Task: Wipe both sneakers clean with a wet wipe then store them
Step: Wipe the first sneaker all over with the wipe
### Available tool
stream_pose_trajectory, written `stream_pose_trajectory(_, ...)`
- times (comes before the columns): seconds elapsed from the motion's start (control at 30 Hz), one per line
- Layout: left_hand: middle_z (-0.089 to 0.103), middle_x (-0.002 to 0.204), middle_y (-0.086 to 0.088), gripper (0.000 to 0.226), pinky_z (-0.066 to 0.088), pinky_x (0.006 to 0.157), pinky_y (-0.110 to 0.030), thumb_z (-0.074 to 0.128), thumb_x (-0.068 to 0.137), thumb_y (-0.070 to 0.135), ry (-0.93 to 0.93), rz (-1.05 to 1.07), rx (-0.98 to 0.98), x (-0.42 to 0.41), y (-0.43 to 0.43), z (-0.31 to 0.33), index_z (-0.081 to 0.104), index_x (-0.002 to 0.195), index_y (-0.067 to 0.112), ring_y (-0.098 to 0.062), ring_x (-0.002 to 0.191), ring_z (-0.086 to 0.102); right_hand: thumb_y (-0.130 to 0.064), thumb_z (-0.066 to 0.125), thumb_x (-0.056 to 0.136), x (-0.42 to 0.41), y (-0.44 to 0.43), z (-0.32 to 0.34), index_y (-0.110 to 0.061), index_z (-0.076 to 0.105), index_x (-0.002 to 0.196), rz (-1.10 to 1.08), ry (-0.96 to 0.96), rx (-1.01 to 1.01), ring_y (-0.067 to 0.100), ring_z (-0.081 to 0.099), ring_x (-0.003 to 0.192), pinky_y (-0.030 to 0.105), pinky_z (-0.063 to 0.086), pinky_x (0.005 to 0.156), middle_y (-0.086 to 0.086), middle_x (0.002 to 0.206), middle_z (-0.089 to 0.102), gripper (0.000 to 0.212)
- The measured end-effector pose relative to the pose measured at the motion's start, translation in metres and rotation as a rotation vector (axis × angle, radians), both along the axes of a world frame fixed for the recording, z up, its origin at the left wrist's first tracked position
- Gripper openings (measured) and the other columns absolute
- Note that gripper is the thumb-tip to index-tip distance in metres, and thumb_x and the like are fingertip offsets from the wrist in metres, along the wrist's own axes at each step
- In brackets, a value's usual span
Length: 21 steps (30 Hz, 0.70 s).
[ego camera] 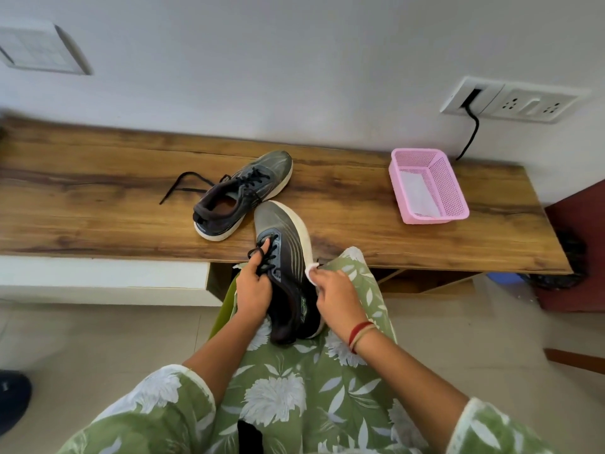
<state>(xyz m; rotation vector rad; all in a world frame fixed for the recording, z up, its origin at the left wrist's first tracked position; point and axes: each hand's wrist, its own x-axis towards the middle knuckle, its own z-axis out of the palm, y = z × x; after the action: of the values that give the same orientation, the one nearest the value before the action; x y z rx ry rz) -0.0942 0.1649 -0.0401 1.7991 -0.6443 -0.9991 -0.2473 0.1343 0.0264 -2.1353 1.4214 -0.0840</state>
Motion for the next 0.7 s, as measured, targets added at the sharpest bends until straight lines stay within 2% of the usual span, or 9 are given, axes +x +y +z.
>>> stream_pose_trajectory(0.07, 0.059, 0.122, 0.008, 0.070, 0.047, 0.082, -0.019, 0.039, 0.085, -0.011, 0.036, 0.012, 0.000, -0.001, 0.000, 0.000, 0.051, 0.134, 0.038, 0.001, 0.098, 0.056, -0.001, 0.043, 0.093, -0.011, -0.004, 0.013, -0.013, 0.063, 0.120, 0.037, -0.020, 0.120, 0.009, 0.055, 0.074, 0.014, 0.045, 0.068, 0.004, 0.124, 0.062, 0.036)
stream_pose_trajectory(0.13, 0.058, 0.123, 0.008, 0.070, 0.046, 0.084, -0.020, 0.039, 0.086, -0.011, 0.052, 0.016, -0.002, -0.001, 0.000, 0.001, 0.050, 0.134, 0.039, -0.005, 0.103, 0.056, 0.000, 0.042, 0.093, -0.013, -0.020, 0.025, -0.012, 0.065, 0.114, 0.010, -0.056, 0.157, 0.002, 0.044, 0.051, 0.010, 0.037, 0.047, 0.005, 0.122, 0.062, 0.034)
stream_pose_trajectory(0.17, 0.058, 0.123, 0.008, 0.069, 0.045, 0.086, -0.020, 0.040, 0.086, -0.010, 0.052, 0.022, 0.002, 0.000, -0.001, 0.002, 0.050, 0.134, 0.039, -0.007, 0.106, 0.055, 0.000, 0.042, 0.093, -0.009, -0.029, 0.029, -0.011, 0.065, 0.115, -0.015, -0.070, 0.102, 0.001, 0.047, 0.054, 0.009, 0.037, 0.048, 0.006, 0.122, 0.062, 0.034)
stream_pose_trajectory(0.23, 0.056, 0.125, 0.007, 0.067, 0.044, 0.092, -0.022, 0.040, 0.087, -0.010, 0.051, 0.029, 0.012, 0.000, -0.003, 0.004, 0.050, 0.135, 0.035, -0.009, 0.111, 0.052, 0.001, 0.043, 0.092, 0.005, -0.045, 0.027, -0.011, 0.065, 0.115, -0.035, -0.066, -0.032, 0.011, 0.059, 0.080, 0.014, 0.047, 0.067, 0.008, 0.119, 0.064, 0.034)
stream_pose_trajectory(0.3, 0.056, 0.128, 0.005, 0.066, 0.042, 0.099, -0.025, 0.039, 0.087, -0.010, 0.073, 0.031, 0.009, -0.001, -0.004, 0.007, 0.050, 0.136, 0.032, -0.011, 0.116, 0.051, 0.006, 0.043, 0.086, 0.018, -0.046, 0.016, -0.010, 0.069, 0.105, 0.006, -0.008, -0.060, 0.026, 0.057, 0.098, 0.034, 0.048, 0.086, 0.011, 0.107, 0.067, 0.036)
stream_pose_trajectory(0.4, 0.056, 0.128, 0.004, 0.068, 0.044, 0.100, -0.030, 0.039, 0.086, -0.011, 0.087, 0.036, 0.005, -0.001, -0.001, 0.006, 0.051, 0.134, 0.035, -0.014, 0.115, 0.053, 0.006, 0.040, 0.085, 0.014, -0.022, 0.002, -0.010, 0.066, 0.093, 0.018, 0.068, -0.041, 0.024, 0.056, 0.096, 0.030, 0.046, 0.083, 0.007, 0.097, 0.064, 0.032)
stream_pose_trajectory(0.57, 0.056, 0.129, 0.003, 0.068, 0.047, 0.099, -0.035, 0.039, 0.087, -0.008, 0.101, 0.029, 0.028, 0.001, -0.002, 0.005, 0.051, 0.132, 0.042, -0.016, 0.112, 0.055, 0.001, 0.043, 0.091, -0.023, -0.013, 0.013, -0.012, 0.068, 0.112, -0.059, -0.055, 0.152, 0.004, 0.051, 0.061, 0.008, 0.038, 0.054, 0.005, 0.111, 0.067, 0.035)
stream_pose_trajectory(0.6, 0.057, 0.129, 0.003, 0.067, 0.047, 0.099, -0.036, 0.039, 0.088, -0.008, 0.123, 0.034, 0.023, 0.000, -0.002, 0.006, 0.051, 0.132, 0.041, -0.017, 0.112, 0.055, 0.002, 0.043, 0.091, -0.029, -0.017, 0.015, -0.011, 0.068, 0.112, -0.088, -0.081, 0.129, 0.005, 0.052, 0.063, 0.010, 0.040, 0.057, 0.006, 0.112, 0.067, 0.035)
stream_pose_trajectory(0.7, 0.056, 0.130, 0.001, 0.067, 0.046, 0.101, -0.037, 0.039, 0.088, -0.009, 0.156, 0.057, 0.002, -0.001, -0.001, 0.008, 0.052, 0.130, 0.041, -0.018, 0.115, 0.054, 0.004, 0.045, 0.089, -0.036, -0.023, 0.011, -0.011, 0.067, 0.114, -0.169, -0.142, 0.017, 0.013, 0.058, 0.098, 0.021, 0.045, 0.090, 0.006, 0.118, 0.064, 0.036)
